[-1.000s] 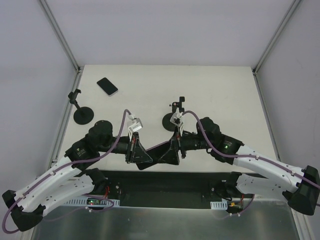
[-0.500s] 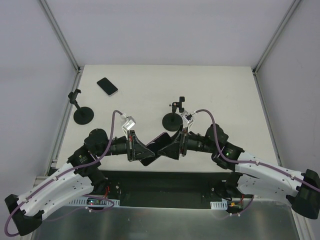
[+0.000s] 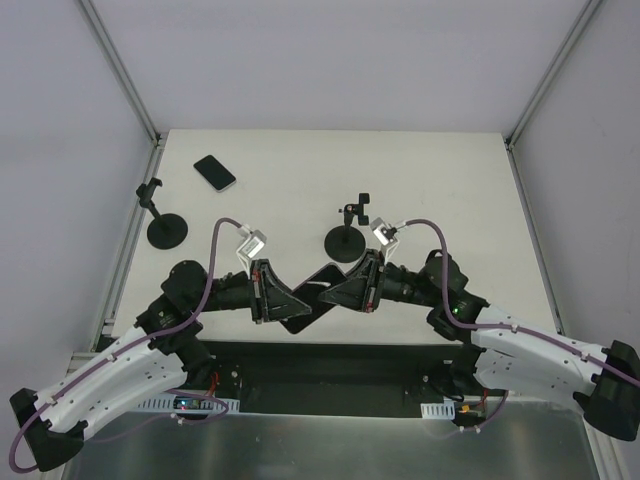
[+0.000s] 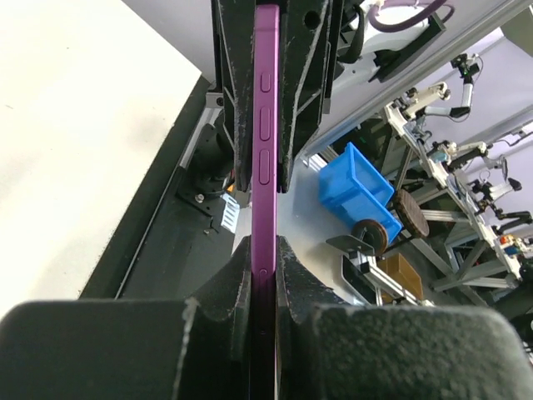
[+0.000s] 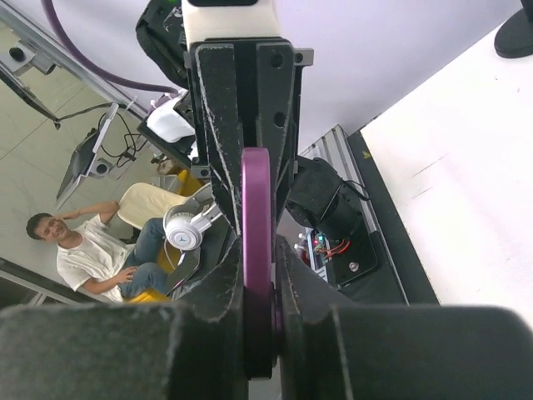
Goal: Place the phone on the phone stand
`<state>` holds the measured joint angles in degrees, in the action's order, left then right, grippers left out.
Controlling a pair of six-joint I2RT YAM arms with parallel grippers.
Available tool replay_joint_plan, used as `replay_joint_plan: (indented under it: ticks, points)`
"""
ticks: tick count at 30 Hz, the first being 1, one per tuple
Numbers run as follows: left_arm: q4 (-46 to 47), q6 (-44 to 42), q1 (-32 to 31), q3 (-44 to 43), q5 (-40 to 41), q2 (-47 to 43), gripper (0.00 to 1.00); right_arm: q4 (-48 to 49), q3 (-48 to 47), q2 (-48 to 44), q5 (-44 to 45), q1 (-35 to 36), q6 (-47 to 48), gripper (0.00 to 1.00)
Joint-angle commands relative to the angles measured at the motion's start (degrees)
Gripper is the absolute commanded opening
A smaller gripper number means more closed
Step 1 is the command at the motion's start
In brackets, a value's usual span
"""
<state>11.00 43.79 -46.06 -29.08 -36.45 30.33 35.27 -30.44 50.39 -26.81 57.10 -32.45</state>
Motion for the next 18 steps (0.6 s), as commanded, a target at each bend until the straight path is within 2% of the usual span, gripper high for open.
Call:
replay_joint_plan:
  ticks: [1,2,3,4,5,7,10,12,13,16,18]
  points:
    - [0.5,-1.2,0.0,-1.8,2.9,1.4,0.12,6.7,1.1,-1.5,1.0,0.1,-0.8,0.01]
    - [-1.8,-2.1,0.1,-2.5,3.8,1.5,0.26,5.1,2.0,-2.3,1.8,0.0,0.3,0.01]
    - [-4.9,-2.6,0.1,-3.1,5.1,1.6,0.47,3.1,2.5,-4.5,3.1,-0.4,1.2,0.01]
    - [-6.5,-2.7,0.1,-4.0,6.5,1.7,0.54,0.2,2.7,-5.9,5.8,-0.5,2.4,0.01]
    - [-7.8,-3.4,0.1,-4.8,8.8,1.8,0.57,-7.1,3.0,-7.4,7.3,-0.8,5.1,0.01]
    - [-13.0,-4.1,0.1,-7.7,11.6,2.9,0.64,-14.6,3.5,-12.1,12.1,-1.6,7.3,0.01]
    - [-20.1,-7.7,0.1,-13.7,17.2,7.7,0.76,-33.6,3.7,-18.4,18.8,-3.4,10.6,0.01]
    - [-21.9,-8.8,0.1,-16.3,20.9,12.7,0.76,-42.2,2.4,-22.7,22.7,-4.4,12.5,0.01]
    - [-22.2,-9.5,0.1,-18.3,22.2,14.4,0.71,-49.3,1.9,-24.1,26.4,-4.6,12.8,0.01]
    - [-22.2,-11.3,0.0,-22.6,28.3,21.7,0.65,-60.1,-0.1,-29.3,35.4,-5.0,12.9,0.01]
    - [-22.2,-12.3,-0.3,-25.1,32.9,27.6,0.66,-63.7,-1.0,-32.5,38.7,-4.9,12.8,0.01]
